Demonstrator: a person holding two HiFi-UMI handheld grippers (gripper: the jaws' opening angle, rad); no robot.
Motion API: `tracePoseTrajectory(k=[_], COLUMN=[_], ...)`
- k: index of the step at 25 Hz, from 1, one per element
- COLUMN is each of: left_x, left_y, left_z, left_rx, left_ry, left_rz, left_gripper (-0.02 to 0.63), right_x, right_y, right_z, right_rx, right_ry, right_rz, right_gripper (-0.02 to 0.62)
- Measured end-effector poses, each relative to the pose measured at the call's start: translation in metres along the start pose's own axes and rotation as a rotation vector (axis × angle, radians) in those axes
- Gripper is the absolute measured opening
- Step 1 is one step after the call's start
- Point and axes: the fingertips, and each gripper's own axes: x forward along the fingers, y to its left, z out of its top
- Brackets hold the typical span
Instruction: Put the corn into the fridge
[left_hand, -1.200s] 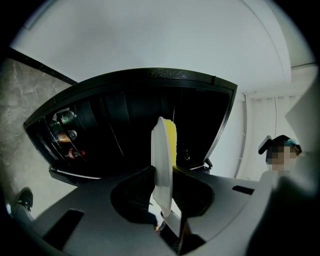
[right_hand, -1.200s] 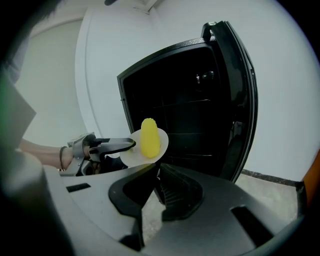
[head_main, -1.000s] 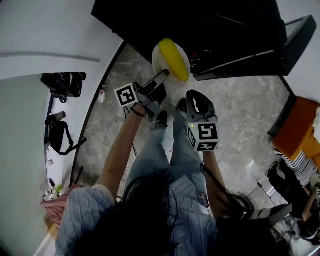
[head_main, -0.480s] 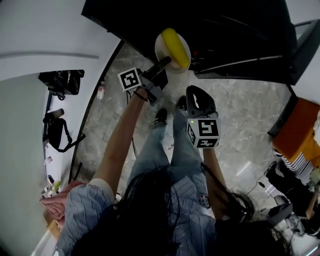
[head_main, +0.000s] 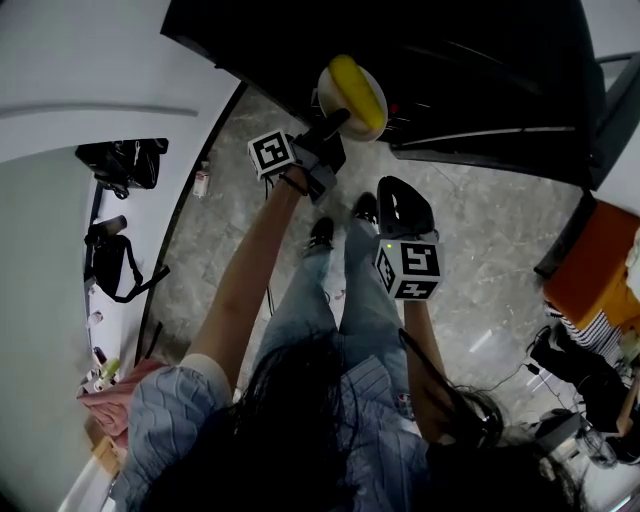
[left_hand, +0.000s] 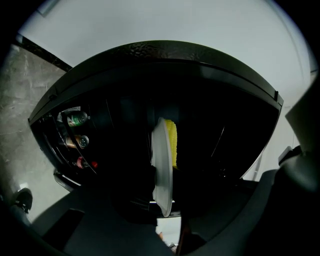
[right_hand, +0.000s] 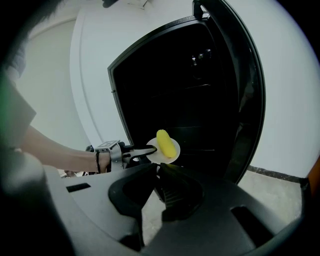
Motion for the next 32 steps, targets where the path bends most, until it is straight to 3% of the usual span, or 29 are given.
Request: tracePoseTrajectory(k=[6, 10, 14, 21, 27, 32], left_x=[0.010, 0.018, 0.027, 0.038, 0.049, 0.055], left_y=[0.002, 0.013, 0.017, 0.020, 0.011, -0.003], left_z=[0.012, 0.019, 0.027, 0.027, 0.028, 0.026], left_rx=[-0.051, -0.058, -0.006, -0.059, -0.034, 0.078], left_ry=[-0.092, -0.177, -0.287, -0.434, -0.433, -0.338], left_rz=[0.007, 0.079, 0.132, 0.191, 0.171, 0.265], left_gripper=[0.072, 0.071, 0.067, 0.054, 0.063, 0.225], right_x=[0.001, 0.001, 0.001, 0.000, 0.000, -0.002], right_y=[-0.020, -0.031, -0.036, -0.041, -0.040, -0.042], right_z=[0.000, -0.001, -0.001, -0.005, -0.004, -0.006], right_rx=[0.051, 0.059, 0.066, 0.072, 0.095, 0.102], right_ry=[-0.011, -0.011, -0.010, -0.002, -0.008, -0.006], right_rz=[-0.053, -0.070, -0.081, -0.084, -0.077, -0.084], right_gripper=[0.029, 0.029, 0.029, 0.030, 0.030, 0.031])
